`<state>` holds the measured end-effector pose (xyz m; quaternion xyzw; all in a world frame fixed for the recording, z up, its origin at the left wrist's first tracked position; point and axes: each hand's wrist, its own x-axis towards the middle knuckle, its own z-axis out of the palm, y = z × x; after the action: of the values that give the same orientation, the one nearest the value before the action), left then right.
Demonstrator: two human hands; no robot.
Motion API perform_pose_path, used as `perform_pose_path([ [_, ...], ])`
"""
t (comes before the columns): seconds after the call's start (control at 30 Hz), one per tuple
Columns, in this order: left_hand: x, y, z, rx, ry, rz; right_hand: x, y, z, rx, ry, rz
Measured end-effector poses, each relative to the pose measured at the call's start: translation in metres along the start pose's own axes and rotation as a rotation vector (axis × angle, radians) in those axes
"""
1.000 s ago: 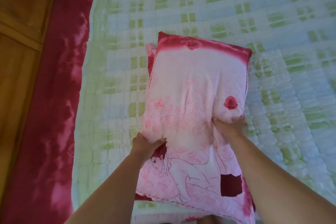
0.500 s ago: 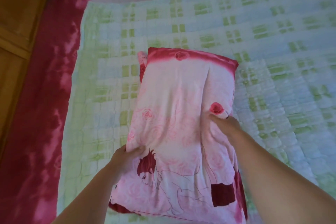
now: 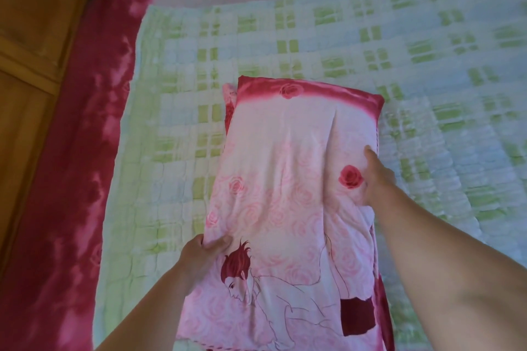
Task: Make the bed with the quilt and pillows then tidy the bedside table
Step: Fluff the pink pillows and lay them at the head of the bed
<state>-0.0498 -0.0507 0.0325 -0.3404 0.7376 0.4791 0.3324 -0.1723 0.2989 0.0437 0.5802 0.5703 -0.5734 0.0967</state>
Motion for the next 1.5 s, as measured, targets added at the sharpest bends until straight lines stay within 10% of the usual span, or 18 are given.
perform_pose_path([
  [0.9, -0.024, 0.023, -0.002, 0.134, 0.008, 0.088, -0.040, -0.025, 0.040, -0.294, -0.023, -0.431],
  [1.5, -0.111, 0.021, -0.247, -0.122, 0.240, 0.152, -0.288, -0.060, 0.190, -0.147, -0.277, -0.770],
])
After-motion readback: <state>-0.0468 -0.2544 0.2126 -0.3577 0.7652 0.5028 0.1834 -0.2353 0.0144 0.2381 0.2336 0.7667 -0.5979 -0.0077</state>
